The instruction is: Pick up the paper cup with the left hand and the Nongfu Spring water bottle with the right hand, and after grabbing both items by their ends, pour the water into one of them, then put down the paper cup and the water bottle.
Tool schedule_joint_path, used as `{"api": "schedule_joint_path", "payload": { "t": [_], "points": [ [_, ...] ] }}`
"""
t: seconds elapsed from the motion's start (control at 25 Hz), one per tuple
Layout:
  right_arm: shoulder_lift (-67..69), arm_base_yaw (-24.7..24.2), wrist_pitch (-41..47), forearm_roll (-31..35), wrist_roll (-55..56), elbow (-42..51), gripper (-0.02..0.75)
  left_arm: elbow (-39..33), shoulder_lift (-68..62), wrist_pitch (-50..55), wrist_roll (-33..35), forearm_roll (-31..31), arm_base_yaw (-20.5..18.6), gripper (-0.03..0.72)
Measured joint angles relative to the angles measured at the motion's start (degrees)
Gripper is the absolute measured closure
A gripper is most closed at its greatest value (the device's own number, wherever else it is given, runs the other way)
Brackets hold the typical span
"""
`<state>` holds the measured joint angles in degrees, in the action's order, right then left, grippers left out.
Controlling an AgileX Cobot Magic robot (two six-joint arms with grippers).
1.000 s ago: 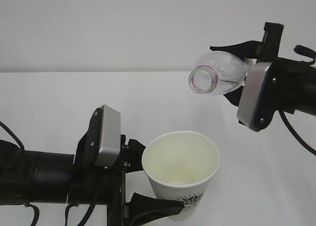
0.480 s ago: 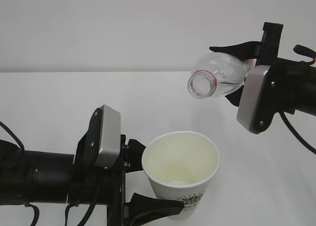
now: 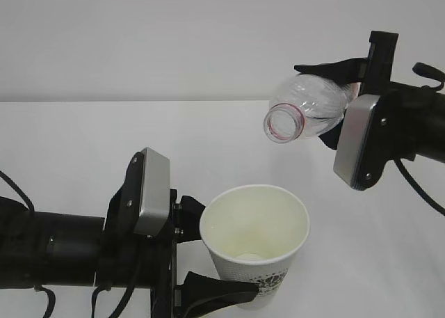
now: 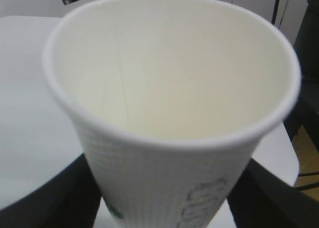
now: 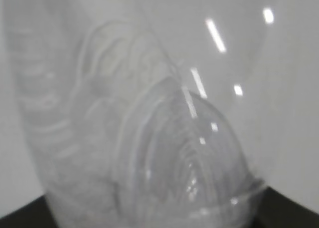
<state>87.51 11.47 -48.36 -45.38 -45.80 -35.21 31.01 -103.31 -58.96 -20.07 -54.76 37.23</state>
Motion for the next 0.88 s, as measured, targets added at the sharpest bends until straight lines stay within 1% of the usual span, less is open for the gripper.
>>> {"api": "schedule_joint_path", "payload": {
  "t": [0.88],
  "points": [
    [-0.5,0.0,-0.1,-0.8,-0.2,-4.0,0.325,0.0,0.0,0.0,0.1,0.7,0.0,0.151]
  ]
}}
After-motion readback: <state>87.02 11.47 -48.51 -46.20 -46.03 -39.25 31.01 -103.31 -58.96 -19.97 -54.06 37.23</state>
